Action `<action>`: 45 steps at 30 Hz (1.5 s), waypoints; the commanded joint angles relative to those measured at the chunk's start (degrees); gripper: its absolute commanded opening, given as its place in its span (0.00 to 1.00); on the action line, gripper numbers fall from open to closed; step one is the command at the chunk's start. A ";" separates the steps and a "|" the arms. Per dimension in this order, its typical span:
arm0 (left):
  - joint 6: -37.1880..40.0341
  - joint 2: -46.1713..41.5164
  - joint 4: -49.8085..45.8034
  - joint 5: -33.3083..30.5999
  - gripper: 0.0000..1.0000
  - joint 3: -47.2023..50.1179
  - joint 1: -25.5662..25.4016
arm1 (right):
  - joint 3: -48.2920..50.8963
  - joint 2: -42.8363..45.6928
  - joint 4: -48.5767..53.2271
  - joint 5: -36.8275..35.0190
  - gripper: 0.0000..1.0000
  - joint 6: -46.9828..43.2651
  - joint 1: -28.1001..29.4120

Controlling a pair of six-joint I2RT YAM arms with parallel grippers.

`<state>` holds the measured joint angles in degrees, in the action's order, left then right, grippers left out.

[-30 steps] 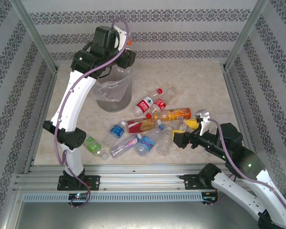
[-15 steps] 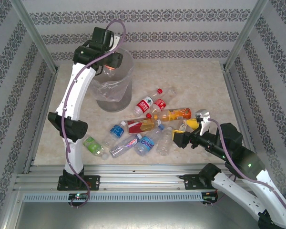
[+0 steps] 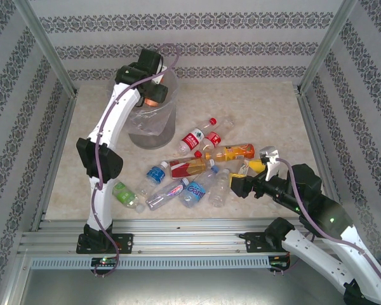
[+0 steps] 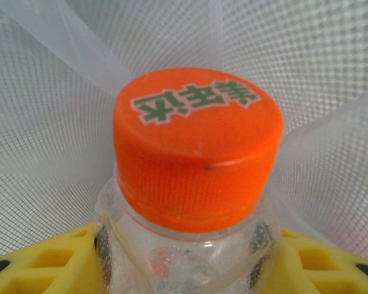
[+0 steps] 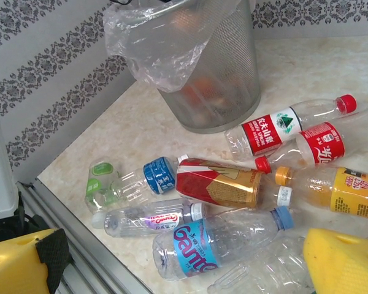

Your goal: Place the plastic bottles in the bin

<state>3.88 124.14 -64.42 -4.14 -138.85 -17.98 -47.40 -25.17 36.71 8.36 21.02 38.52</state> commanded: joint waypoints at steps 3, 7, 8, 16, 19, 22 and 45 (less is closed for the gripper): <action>-1.25 0.45 -2.21 -1.45 0.54 3.90 0.90 | 0.81 0.31 -0.33 -1.09 0.98 0.19 0.30; -1.86 1.10 -2.54 -0.45 0.55 5.32 1.25 | 1.00 0.13 -0.58 -0.98 0.98 0.33 0.28; -1.94 1.30 -2.64 -0.21 0.55 5.52 1.33 | 1.08 0.13 -0.59 -1.06 0.98 0.32 0.27; -2.80 3.57 -4.22 0.40 0.58 5.87 1.95 | 1.34 0.30 -0.27 -1.22 0.98 0.43 0.11; -3.09 4.45 -4.54 0.80 0.58 6.03 2.19 | 1.50 0.29 -0.35 -1.30 0.98 0.43 0.13; -3.09 5.04 -4.46 0.81 0.59 6.16 2.33 | 1.60 0.25 -0.33 -1.24 0.98 0.51 0.06; -4.85 -0.92 -4.83 1.76 0.97 4.82 2.42 | 1.45 -1.84 -1.29 -0.46 0.98 0.36 -0.75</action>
<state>0.43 128.27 -66.92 -3.77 -132.84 -16.05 -46.33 -26.76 36.67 8.36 21.04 38.37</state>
